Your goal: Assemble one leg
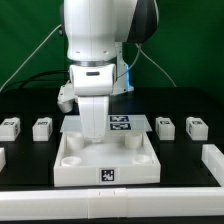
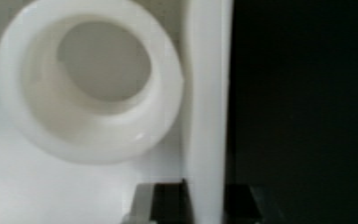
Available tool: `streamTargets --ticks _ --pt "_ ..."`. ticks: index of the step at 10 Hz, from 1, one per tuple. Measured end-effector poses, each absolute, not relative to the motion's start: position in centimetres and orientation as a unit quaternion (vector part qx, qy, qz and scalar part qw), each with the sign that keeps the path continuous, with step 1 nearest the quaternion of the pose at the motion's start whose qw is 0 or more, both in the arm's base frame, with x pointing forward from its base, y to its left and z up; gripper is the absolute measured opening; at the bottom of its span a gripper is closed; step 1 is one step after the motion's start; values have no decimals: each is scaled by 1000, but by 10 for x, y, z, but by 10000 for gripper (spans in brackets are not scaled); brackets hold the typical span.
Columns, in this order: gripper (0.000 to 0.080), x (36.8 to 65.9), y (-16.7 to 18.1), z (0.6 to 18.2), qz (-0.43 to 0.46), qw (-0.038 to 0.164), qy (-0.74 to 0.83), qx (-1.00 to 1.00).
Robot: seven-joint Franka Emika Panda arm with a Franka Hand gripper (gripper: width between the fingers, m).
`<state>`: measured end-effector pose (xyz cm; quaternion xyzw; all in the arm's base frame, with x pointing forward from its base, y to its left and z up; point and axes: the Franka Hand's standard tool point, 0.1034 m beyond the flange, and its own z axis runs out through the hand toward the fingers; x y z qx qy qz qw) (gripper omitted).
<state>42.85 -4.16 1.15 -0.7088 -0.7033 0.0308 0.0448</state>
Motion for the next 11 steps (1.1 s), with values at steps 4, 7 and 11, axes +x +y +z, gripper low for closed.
streamTargets --ticks 4,7,11 --pt "68 438 -26 11 26 43 -704 -709" --pt "68 457 10 11 18 40 -693 -720" --pt "68 484 39 12 4 34 -687 -726"
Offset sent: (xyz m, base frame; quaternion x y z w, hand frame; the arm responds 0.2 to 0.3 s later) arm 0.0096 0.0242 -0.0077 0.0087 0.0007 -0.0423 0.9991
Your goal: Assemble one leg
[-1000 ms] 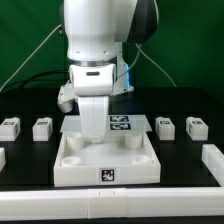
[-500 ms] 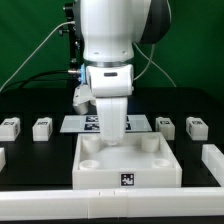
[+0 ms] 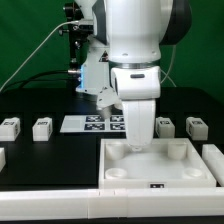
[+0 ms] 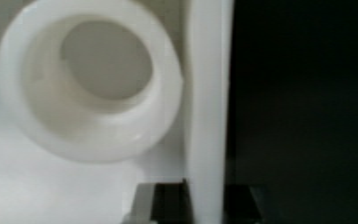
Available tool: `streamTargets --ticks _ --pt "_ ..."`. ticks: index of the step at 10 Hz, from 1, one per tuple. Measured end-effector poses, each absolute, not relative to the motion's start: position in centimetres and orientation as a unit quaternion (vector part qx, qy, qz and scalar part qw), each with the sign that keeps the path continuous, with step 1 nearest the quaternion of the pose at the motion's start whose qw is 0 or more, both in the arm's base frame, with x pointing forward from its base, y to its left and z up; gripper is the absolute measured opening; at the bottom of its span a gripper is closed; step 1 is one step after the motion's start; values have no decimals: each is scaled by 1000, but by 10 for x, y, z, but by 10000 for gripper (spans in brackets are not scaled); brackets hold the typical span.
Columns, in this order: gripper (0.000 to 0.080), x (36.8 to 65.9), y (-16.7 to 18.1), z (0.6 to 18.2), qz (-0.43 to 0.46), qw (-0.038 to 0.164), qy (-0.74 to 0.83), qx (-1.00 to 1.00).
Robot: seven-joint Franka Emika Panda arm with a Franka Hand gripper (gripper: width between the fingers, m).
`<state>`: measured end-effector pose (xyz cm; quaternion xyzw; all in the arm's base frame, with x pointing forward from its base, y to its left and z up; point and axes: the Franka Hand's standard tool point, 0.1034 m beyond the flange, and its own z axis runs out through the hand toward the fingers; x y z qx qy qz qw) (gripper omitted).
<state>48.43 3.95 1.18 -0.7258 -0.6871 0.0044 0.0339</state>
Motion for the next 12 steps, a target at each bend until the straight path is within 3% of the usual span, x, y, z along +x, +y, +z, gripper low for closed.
streamTargets --ticks 8,9,11,12 --pt "67 496 50 12 4 35 -688 -725" --pt "134 496 50 13 4 35 -684 -728" --pt "451 500 50 19 0 30 -672 -740" --pt "451 503 50 24 -2 27 -668 -744"
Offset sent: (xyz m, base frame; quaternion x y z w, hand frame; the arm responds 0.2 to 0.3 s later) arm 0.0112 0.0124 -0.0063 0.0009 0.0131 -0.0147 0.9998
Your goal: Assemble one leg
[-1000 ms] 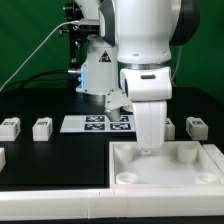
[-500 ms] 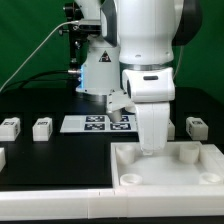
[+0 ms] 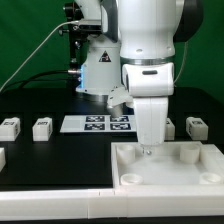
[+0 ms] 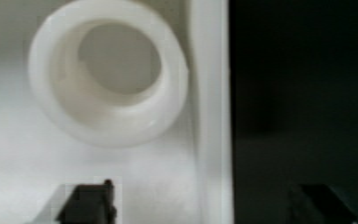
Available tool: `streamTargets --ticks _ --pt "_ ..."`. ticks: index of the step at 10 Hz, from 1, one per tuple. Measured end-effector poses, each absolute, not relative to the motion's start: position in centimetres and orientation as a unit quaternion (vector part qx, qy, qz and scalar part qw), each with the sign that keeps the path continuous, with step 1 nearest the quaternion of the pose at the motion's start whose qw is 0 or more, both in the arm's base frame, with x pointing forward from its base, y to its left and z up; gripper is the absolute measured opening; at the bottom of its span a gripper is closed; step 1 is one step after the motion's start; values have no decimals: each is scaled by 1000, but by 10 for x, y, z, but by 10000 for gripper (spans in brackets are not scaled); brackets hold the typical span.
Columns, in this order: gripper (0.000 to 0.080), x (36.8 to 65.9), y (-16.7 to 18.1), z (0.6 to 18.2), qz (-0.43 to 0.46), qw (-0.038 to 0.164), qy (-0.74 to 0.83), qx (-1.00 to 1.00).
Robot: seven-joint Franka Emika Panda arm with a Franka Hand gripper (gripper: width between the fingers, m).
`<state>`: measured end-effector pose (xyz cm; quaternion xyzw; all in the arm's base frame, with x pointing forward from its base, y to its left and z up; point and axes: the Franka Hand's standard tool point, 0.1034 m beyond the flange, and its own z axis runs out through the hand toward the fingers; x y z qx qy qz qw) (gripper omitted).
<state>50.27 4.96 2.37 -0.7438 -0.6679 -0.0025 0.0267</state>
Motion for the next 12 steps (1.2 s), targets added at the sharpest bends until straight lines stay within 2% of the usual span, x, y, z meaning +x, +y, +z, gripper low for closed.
streamTargets --ticks 1,2,3,5,8,12 --pt "594 503 49 31 -6 22 -652 -758" --pt "594 500 49 39 -10 16 -633 -774" --pt "641 497 51 46 -11 13 -617 -787" --pt "648 492 55 57 -18 8 -580 -814" --pt "649 483 62 57 -21 9 -491 -871" --pt "649 481 62 56 -20 9 -488 -872"
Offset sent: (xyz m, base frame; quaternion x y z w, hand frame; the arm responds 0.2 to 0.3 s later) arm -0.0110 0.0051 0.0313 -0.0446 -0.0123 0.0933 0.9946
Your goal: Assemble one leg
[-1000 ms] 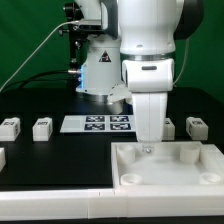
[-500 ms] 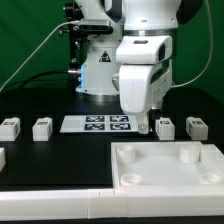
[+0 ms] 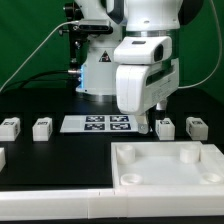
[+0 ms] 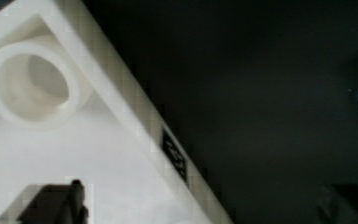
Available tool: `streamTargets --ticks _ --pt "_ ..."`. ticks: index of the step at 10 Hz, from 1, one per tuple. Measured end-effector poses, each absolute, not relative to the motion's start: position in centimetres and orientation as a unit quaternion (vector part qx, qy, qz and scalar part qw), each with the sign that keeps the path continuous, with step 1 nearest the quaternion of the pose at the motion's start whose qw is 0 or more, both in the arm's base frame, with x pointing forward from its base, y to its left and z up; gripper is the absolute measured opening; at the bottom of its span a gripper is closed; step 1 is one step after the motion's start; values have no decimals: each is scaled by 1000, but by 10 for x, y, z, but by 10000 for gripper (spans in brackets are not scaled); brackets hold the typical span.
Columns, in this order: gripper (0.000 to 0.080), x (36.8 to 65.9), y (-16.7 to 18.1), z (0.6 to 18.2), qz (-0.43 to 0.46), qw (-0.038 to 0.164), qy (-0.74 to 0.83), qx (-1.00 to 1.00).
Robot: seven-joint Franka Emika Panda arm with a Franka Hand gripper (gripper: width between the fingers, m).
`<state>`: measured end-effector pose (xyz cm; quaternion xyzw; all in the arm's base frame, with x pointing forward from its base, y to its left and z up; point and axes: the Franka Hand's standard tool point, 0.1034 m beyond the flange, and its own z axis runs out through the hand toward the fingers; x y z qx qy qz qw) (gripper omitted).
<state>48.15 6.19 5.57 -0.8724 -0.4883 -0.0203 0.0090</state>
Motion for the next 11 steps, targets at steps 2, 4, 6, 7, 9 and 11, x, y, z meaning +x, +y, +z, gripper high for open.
streamTargets --ticks 2,4,6,7,9,11 --pt "649 481 62 56 -20 9 -488 -872" --pt "649 469 63 49 -28 13 -427 -904" --pt "649 463 85 48 -25 16 -375 -927" --pt "649 461 93 47 -24 18 -356 -934" --pt "649 464 112 46 -21 31 -294 -955" --pt "649 466 116 45 -23 34 -291 -956"
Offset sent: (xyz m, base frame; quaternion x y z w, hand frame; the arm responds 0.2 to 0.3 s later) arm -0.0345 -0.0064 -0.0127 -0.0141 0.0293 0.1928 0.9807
